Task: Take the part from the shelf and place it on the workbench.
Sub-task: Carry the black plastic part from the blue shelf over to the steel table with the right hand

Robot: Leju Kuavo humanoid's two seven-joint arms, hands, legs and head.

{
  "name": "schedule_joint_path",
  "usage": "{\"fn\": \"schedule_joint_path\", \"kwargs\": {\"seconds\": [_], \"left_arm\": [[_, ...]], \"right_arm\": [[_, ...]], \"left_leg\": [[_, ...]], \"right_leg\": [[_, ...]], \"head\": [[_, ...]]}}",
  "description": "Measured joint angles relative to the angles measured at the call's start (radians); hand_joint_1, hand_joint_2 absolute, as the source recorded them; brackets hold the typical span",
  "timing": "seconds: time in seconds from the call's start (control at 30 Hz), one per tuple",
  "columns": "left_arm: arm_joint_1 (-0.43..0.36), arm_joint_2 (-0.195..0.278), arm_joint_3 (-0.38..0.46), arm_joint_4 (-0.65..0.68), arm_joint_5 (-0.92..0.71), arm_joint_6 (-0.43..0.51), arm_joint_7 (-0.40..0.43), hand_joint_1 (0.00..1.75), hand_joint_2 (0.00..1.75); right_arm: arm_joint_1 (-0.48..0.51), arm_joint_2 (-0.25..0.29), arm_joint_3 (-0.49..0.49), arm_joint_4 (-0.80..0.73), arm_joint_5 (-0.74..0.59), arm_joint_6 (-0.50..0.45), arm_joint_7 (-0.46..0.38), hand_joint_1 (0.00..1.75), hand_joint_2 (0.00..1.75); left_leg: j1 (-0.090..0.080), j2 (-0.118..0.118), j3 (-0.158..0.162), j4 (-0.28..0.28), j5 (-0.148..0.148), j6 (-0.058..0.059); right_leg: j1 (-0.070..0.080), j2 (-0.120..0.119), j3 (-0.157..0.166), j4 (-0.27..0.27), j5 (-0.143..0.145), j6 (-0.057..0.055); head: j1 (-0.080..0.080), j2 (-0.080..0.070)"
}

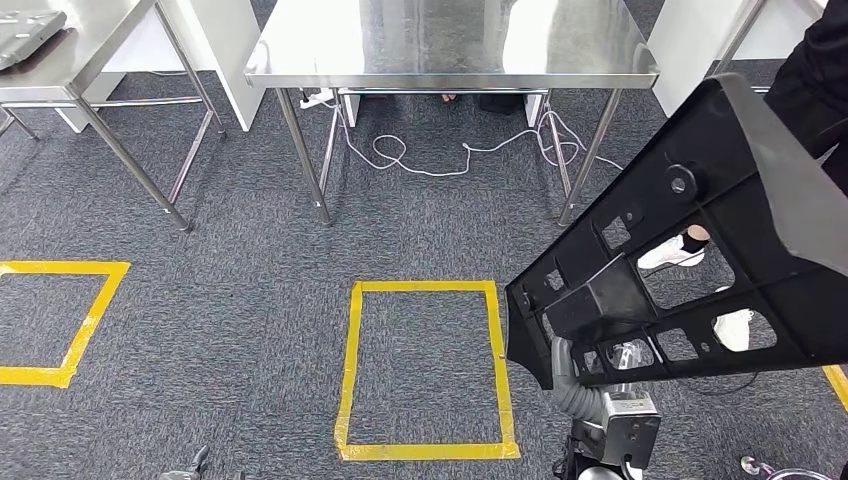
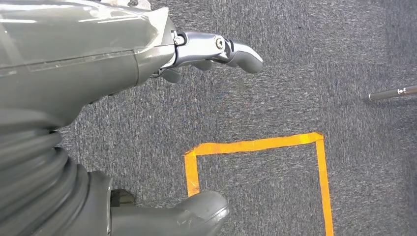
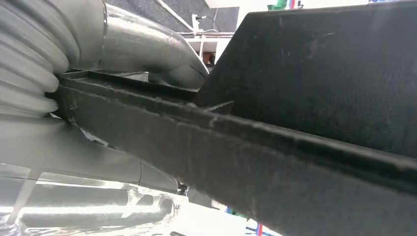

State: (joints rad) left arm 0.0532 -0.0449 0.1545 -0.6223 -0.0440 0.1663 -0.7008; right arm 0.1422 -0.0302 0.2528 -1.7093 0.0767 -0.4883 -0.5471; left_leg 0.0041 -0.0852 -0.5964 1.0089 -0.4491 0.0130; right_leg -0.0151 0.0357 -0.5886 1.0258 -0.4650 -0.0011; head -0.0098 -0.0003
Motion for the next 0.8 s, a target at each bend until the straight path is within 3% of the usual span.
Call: {"fn": "schedule_joint_path", "kwargs": {"seconds": [0.2,0.33,0.4,0.47,0.53,0.57,0.63,0.67,0.7,0.8], "left_arm": [[0.011,0.0,0.0,-0.006,0.001,0.015,0.0,0.0,1.75],[0.019,-0.001,0.0,-0.014,0.002,0.02,0.0,0.0,1.75],[0.021,-0.002,0.0,-0.017,0.002,0.021,-0.001,0.0,1.75],[0.024,-0.003,0.0,-0.017,0.002,0.022,0.0,0.0,1.75],[0.026,-0.004,0.0,-0.017,0.002,0.023,0.0,0.0,1.75],[0.027,-0.005,0.0,-0.017,0.002,0.023,0.0,0.0,1.75],[0.028,-0.006,0.0,-0.017,0.002,0.024,0.0,0.0,1.75],[0.028,-0.005,0.001,-0.017,0.002,0.025,0.0,0.0,1.75],[0.028,-0.004,0.001,-0.017,0.002,0.027,0.0,0.0,1.75],[0.031,-0.003,0.0,-0.017,0.002,0.032,0.0,0.0,1.75]], "right_arm": [[0.012,0.005,-0.021,-0.001,0.013,0.021,0.012,1.75,1.75],[0.01,0.008,-0.027,0.0,0.015,0.033,0.012,1.75,1.75],[0.007,0.009,-0.029,0.001,0.016,0.034,0.011,1.75,1.75],[0.005,0.01,-0.032,0.003,0.016,0.034,0.011,1.75,1.75],[0.009,0.011,-0.038,0.004,0.015,0.034,0.011,1.75,1.75],[0.011,0.011,-0.042,0.004,0.014,0.034,0.012,1.75,1.75],[0.011,0.012,-0.048,0.003,0.013,0.035,0.013,1.75,1.75],[0.013,0.014,-0.05,0.001,0.013,0.036,0.015,1.75,1.75],[0.015,0.016,-0.052,-0.002,0.013,0.038,0.017,1.75,1.75],[0.022,0.025,-0.057,-0.008,0.012,0.043,0.023,1.75,1.75]], "left_leg": [[-0.002,0.0,-0.003,0.008,-0.007,0.011],[0.001,0.002,0.013,-0.015,0.003,0.03],[0.007,0.007,0.03,-0.039,0.014,0.039],[0.006,0.012,0.034,-0.042,0.014,0.042],[0.008,0.014,0.035,-0.041,0.01,0.039],[0.011,0.014,0.035,-0.038,0.007,0.034],[0.018,0.012,0.034,-0.024,-0.005,0.018],[0.019,0.011,0.032,-0.011,-0.015,0.008],[0.019,0.011,0.029,-0.002,-0.023,-0.001],[0.022,0.009,0.029,0.006,-0.035,-0.014]], "right_leg": [[-0.004,0.001,0.002,-0.001,-0.002,0.006],[-0.002,-0.005,0.003,-0.001,-0.005,0.016],[0.002,-0.016,-0.024,0.058,-0.036,0.014],[-0.003,-0.021,-0.083,0.175,-0.086,0.01],[-0.012,-0.023,-0.118,0.239,-0.102,0.022],[-0.018,-0.023,-0.107,0.218,-0.089,0.034],[-0.029,-0.023,-0.042,0.099,-0.042,0.06],[-0.031,-0.02,-0.012,0.046,-0.027,0.064],[-0.031,-0.017,0.008,0.015,-0.02,0.061],[-0.024,-0.017,0.015,0.013,-0.025,0.032]], "head": [[0.0,0.0],[0.001,0.0],[0.004,0.0],[0.005,0.0],[0.005,0.0],[0.005,0.0],[0.005,0.0],[0.007,0.0],[0.008,0.0],[0.005,0.0]]}}
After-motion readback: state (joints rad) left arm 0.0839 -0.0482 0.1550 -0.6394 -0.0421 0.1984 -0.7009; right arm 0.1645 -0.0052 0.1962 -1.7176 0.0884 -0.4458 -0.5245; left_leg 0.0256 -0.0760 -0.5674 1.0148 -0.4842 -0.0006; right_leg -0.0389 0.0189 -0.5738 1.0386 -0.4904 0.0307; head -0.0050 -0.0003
